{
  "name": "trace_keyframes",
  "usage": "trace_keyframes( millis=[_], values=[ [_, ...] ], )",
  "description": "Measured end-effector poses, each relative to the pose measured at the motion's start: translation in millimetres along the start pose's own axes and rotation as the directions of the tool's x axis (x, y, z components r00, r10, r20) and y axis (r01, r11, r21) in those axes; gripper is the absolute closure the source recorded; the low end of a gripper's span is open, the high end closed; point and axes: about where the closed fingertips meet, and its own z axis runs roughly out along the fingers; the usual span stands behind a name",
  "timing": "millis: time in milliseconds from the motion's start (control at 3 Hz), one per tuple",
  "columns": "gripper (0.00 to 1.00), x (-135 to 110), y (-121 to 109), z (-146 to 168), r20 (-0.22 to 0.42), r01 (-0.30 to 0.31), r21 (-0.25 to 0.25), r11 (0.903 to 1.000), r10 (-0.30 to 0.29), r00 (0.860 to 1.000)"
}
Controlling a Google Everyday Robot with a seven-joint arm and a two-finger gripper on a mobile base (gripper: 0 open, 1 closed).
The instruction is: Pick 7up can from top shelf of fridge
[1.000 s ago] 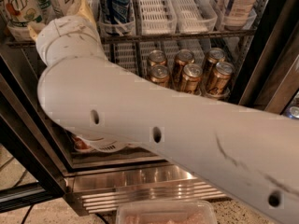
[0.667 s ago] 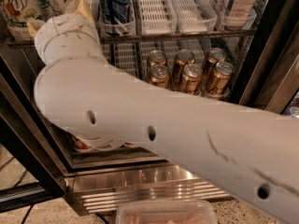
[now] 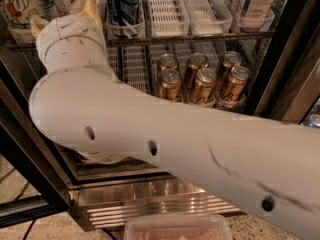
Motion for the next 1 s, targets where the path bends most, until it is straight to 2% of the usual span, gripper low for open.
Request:
trace_keyframes(
  millis=[333, 667, 1000],
  values=[
    [0.38, 1.2, 1.4, -7.6, -0.01, -0.001, 0.006, 1.0, 0.001, 1.0],
    [0.36, 2.8, 6.6, -32.9, -0.044, -0.002, -0.005, 1.0, 0.002, 0.999],
    [0.3, -3.8, 7.6, -36.6, -0.038, 0.003, -0.004, 1.0, -0.003, 0.999]
  ],
)
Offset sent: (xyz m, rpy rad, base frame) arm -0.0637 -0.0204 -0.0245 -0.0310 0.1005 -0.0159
